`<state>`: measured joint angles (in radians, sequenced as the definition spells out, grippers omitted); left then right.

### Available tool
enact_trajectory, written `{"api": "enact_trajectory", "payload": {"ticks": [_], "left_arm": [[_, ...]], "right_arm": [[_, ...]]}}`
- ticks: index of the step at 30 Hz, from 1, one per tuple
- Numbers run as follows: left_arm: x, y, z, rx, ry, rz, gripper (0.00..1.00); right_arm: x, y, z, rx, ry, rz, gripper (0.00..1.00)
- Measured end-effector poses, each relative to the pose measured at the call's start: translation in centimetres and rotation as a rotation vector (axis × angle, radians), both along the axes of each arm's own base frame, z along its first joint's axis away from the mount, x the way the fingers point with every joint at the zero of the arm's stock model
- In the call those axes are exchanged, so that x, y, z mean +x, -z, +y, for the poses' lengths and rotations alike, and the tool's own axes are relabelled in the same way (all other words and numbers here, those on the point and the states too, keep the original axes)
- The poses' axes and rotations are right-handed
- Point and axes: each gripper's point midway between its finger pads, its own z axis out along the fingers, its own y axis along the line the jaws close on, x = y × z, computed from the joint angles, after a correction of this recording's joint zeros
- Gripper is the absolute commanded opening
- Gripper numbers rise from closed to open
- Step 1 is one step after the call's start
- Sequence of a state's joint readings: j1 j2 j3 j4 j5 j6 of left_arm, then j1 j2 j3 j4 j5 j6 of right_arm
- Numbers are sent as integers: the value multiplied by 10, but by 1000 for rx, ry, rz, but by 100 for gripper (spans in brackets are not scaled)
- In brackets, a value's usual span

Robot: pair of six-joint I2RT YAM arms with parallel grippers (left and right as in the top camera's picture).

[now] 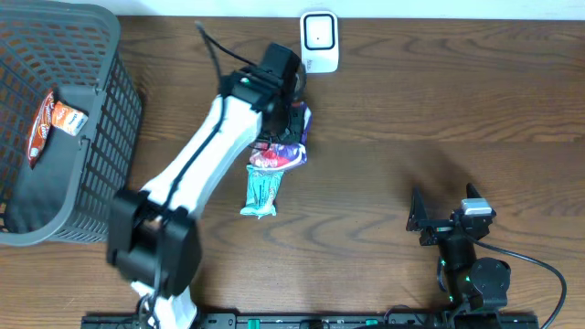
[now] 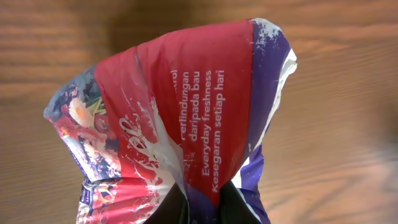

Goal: Scan the item barcode
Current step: 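Carry the red-purple bag out and release it beside the green packet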

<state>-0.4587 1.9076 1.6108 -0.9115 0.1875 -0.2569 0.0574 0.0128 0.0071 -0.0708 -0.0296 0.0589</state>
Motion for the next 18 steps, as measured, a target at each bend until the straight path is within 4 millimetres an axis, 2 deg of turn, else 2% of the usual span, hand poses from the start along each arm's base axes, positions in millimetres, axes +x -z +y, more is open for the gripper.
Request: {"api": "enact_trajectory", "payload": {"ticks": [1,2,4,7,8,9,11,13,16,18], "left_arm": [[1,8,0,10,0,13,7],[2,16,-1,16,0,24,12],[6,27,-2,24,6,30,37],[12,33,-5,20,1,22,93],[12,32,-5,18,3,18,98],[13,31,-6,17,3,15,100],[16,25,-7,10,0,3,98],[24,10,-8,-8,-3,-34,98],[44,-38,-7,-63,-25,-151,98],[57,-86,2,-111,-55,-265,98]], "right_arm": [[0,0,0,0,0,0,99],[0,0,0,0,0,0,99],[0,0,0,0,0,0,99],[0,0,0,0,0,0,99],[0,0,0,0,0,0,99],[0,0,0,0,0,0,99],[0,0,0,0,0,0,99],[0,0,0,0,0,0,99],[0,0,0,0,0,0,99],[0,0,0,0,0,0,99]]}}
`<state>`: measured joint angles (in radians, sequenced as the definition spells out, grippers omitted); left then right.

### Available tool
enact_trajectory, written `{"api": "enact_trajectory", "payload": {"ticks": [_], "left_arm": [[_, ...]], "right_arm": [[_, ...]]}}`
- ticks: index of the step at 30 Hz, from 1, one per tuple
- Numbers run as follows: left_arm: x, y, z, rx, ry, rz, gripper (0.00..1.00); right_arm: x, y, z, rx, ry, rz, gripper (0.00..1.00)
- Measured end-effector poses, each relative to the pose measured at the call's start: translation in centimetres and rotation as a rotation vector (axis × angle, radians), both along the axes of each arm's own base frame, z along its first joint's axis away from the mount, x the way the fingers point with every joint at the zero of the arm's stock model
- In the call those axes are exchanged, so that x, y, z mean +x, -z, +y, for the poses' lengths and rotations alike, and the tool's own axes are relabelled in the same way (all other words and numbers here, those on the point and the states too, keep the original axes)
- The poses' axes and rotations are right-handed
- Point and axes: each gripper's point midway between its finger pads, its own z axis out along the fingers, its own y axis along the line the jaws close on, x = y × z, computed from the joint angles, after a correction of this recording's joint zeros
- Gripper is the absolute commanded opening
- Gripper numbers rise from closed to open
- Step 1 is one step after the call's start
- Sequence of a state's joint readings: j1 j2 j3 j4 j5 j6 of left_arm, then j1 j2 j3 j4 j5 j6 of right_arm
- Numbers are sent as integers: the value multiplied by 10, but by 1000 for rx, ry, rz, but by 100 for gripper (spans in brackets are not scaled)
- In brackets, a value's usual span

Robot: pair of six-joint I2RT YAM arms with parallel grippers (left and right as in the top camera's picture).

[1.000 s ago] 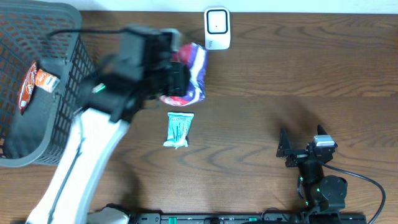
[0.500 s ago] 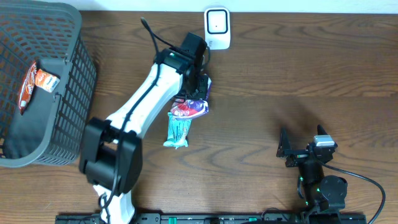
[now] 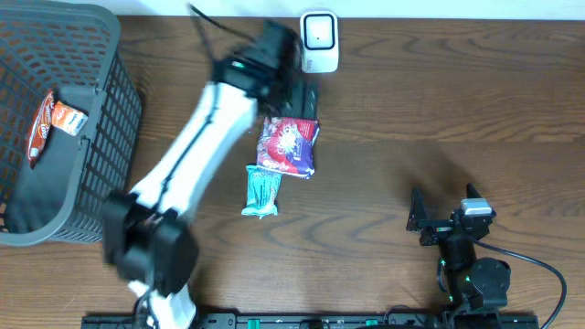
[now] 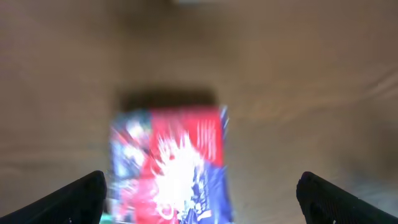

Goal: Scan the item barcode
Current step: 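Carry the red-purple bag out and release it beside the green packet, then reach into the basket and grasp the small orange packet with the left gripper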

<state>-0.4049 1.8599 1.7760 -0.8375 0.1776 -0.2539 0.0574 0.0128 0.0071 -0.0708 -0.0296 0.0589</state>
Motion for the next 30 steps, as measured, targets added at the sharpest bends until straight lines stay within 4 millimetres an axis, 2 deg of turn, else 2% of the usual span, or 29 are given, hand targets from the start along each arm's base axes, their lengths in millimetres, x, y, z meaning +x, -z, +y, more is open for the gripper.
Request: {"api": "enact_trajectory", "payload": {"ticks": [2,4,6,7,8,10,12,15,21,26,30], "left_arm": [[12,-62,22,-53,-55,-157,98],[15,-118,55,-78,-132,-300,98],[9,-172,108,-78,-262,-439,98],[5,-187,128,-69,-311,-478,98],[-3,-206,162,-49,-398,-527,98],[-18,-220,208,-3,-517,-559,98],[-37,-221,255,50,-643,-547,98],[-56,-213,311,83,-826,-504,98],[-88,-183,404,72,-1173,-409,98],[-101,-139,448,55,-1350,-282,98],[-99,-92,466,69,-1403,-152,98]], "right_arm": [[0,0,0,0,0,0,99],[0,0,0,0,0,0,99],[0,0,0,0,0,0,99],[0,0,0,0,0,0,99],[0,0,0,0,0,0,99],[0,0,0,0,0,0,99],[0,0,0,0,0,0,99],[0,0,0,0,0,0,99],[0,0,0,0,0,0,99],[0,0,0,0,0,0,99],[0,0,0,0,0,0,99]]}}
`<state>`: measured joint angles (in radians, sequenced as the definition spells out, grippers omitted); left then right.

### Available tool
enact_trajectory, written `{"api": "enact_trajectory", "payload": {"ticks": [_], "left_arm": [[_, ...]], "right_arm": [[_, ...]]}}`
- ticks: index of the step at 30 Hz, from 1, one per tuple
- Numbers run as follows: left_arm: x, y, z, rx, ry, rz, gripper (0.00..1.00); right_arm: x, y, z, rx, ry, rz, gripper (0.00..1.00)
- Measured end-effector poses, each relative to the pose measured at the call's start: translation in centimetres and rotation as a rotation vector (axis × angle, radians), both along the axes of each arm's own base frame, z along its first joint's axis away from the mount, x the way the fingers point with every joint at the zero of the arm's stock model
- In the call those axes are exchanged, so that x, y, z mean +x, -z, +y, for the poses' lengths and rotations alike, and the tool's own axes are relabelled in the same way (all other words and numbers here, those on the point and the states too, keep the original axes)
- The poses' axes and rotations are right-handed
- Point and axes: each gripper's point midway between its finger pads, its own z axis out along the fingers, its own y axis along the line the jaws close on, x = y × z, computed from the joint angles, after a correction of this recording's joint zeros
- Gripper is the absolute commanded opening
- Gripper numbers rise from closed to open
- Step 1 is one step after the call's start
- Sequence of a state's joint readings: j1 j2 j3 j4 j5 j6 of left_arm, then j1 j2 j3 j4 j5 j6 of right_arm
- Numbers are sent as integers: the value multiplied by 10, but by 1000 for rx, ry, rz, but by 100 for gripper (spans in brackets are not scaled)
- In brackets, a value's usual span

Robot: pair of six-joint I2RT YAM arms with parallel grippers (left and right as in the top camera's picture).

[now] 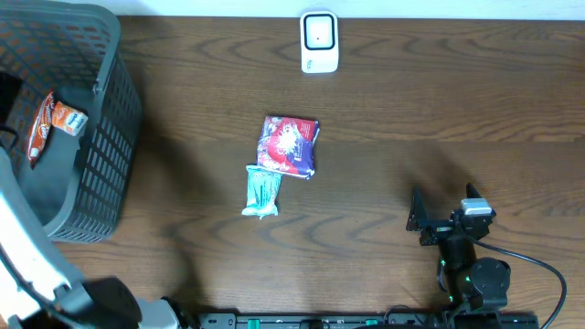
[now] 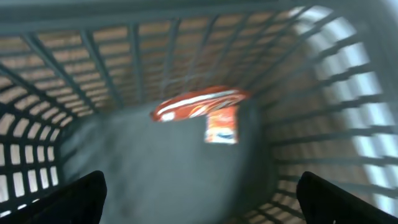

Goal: Scan the item barcode
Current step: 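Reach into the basket and grasp the small orange packet with the left gripper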

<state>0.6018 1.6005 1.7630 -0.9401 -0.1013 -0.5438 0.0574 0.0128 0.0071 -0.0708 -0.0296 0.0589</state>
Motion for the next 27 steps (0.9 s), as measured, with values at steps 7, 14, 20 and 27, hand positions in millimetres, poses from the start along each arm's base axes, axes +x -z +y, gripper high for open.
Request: {"api": "enact_trajectory", "payload": {"ticks": [7,14,20,27], "left_arm": [[13,64,28,-22,-79,140,99],[41,113,39,-34,-72,200,98],[82,162,30,-16,30,252,97],[105,210,26,-13,92,296,81]], "right_arm": [[0,0,0,0,0,0,99],[0,0,0,0,0,0,99],[0,0,0,0,0,0,99],[0,0,0,0,0,0,99]]}}
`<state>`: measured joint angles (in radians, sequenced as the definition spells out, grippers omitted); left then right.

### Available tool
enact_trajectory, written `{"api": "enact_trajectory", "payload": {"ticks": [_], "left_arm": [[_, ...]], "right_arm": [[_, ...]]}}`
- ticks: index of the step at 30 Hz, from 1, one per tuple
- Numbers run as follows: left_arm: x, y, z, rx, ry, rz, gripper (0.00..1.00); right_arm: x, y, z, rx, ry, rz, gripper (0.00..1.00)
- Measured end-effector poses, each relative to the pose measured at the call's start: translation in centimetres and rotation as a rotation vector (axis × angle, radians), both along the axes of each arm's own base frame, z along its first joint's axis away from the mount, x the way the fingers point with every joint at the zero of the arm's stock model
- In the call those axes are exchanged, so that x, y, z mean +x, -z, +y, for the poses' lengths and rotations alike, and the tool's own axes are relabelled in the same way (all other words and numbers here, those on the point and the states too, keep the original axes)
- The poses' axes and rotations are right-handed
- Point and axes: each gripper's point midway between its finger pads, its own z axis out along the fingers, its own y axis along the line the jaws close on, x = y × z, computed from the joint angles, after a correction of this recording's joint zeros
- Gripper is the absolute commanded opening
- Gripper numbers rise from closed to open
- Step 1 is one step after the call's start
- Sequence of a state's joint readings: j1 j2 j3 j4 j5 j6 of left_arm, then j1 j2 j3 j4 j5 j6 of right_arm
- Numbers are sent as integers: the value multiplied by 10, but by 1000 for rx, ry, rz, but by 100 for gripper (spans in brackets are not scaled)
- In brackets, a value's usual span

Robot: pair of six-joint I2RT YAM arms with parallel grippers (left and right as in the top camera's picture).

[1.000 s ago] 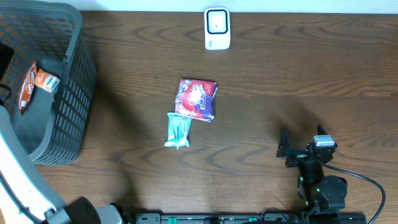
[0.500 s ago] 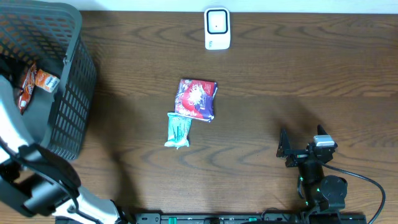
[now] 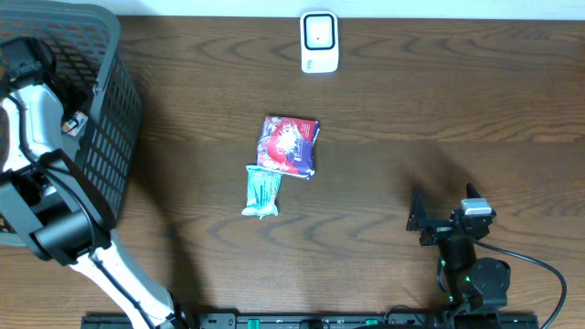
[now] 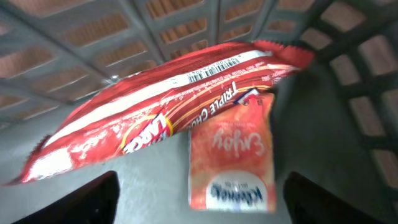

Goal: Scan the item barcode
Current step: 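Reach into the basket and grasp the small orange packet with the left gripper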

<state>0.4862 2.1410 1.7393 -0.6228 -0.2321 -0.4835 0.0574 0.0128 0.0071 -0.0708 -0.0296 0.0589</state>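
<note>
In the left wrist view my left gripper [image 4: 196, 202] is open, low inside the basket. Its dark fingertips [image 4: 93, 199] stand either side of a small orange sachet [image 4: 230, 155]. Behind the sachet, a long red wrapper [image 4: 124, 118] with a printed barcode leans against the basket wall. Overhead, the left arm [image 3: 23, 100] reaches into the grey basket [image 3: 114, 110]. The white scanner [image 3: 319, 41] stands at the table's far edge. A red and purple pouch [image 3: 290, 144] and a teal packet [image 3: 262, 189] lie mid-table. My right gripper [image 3: 422, 219] is parked at the front right, holding nothing.
The basket's grid walls [image 4: 186, 25] close in round the left gripper. The right arm's base and cable [image 3: 475, 274] sit at the front edge. Bare brown wood shows between the scanner and the two packets.
My left gripper has moved down much closer to the orange sachet and red wrapper in the basket, and both now fill the wrist view. The jaws are still open. The right arm has not moved.
My left gripper was shut on the red and purple pouch, held by the scanner. Then it was open above the pouch, which lay on the table beside the teal packet. Later it was over the basket, and now it is low inside, at the sachet.
</note>
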Motion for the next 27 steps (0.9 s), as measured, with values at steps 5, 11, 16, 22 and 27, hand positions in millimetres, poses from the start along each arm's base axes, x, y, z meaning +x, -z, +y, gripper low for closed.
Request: {"api": "enact_trajectory", "payload": {"ticks": [5,11,16,22,27], "left_arm": [[2,20,5,-2,4,21,59],[3,30,4,-9,6,34,56],[4,32,4,-13,5,33,19],[4,35,0,-42,21,30,7],[0,36,-6,-87,31,42,7]], "right_arm": [[0,0,0,0,0,0,99],[0,0,0,0,0,0,99],[0,0,0,0,0,0,99],[0,0,0,0,0,0,99],[0,0,0,0,0,0,99]]}}
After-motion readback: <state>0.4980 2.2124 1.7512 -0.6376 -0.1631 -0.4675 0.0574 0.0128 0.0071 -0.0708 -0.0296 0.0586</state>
